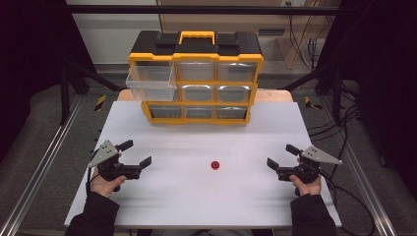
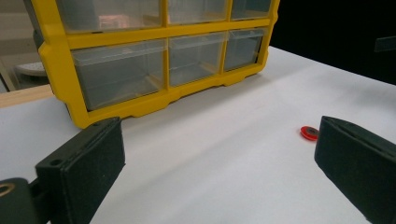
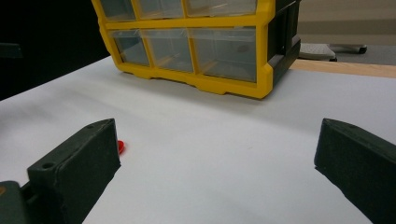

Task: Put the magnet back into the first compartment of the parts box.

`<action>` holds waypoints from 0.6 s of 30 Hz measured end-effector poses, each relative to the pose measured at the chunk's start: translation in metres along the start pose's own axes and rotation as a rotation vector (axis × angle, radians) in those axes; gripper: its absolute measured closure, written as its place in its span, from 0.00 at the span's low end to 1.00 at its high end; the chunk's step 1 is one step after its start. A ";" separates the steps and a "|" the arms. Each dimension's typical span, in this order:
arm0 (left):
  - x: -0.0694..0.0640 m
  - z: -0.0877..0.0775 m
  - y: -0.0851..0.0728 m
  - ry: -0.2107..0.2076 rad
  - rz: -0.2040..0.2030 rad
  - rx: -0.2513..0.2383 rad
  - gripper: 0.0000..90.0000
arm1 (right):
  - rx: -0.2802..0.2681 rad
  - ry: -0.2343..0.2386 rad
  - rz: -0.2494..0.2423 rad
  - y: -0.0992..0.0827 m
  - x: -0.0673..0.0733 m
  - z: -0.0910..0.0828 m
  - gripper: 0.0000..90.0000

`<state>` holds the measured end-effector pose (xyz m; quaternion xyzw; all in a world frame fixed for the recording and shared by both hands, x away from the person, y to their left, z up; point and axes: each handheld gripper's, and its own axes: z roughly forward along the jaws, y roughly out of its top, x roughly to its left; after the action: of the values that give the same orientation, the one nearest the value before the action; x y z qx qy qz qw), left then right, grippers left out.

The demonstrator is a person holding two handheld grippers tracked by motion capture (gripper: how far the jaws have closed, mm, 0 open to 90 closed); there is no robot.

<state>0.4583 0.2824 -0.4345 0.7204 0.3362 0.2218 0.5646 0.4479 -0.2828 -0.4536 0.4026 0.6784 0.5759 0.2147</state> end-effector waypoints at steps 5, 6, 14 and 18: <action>-0.001 0.000 0.000 0.003 0.003 -0.001 0.01 | 0.006 0.003 0.005 0.000 0.001 0.001 0.01; -0.001 -0.001 0.000 0.004 0.004 -0.002 0.01 | 0.009 0.006 0.005 0.001 0.001 0.001 0.01; -0.001 0.000 -0.001 0.003 0.006 0.005 0.01 | 0.029 0.013 -0.012 0.006 0.008 0.006 0.01; 0.000 0.000 -0.001 0.005 0.002 0.005 0.02 | 0.043 0.020 -0.019 0.008 0.013 0.010 0.01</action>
<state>0.4581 0.2821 -0.4355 0.7217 0.3375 0.2231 0.5617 0.4508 -0.2664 -0.4464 0.3949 0.6965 0.5631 0.2045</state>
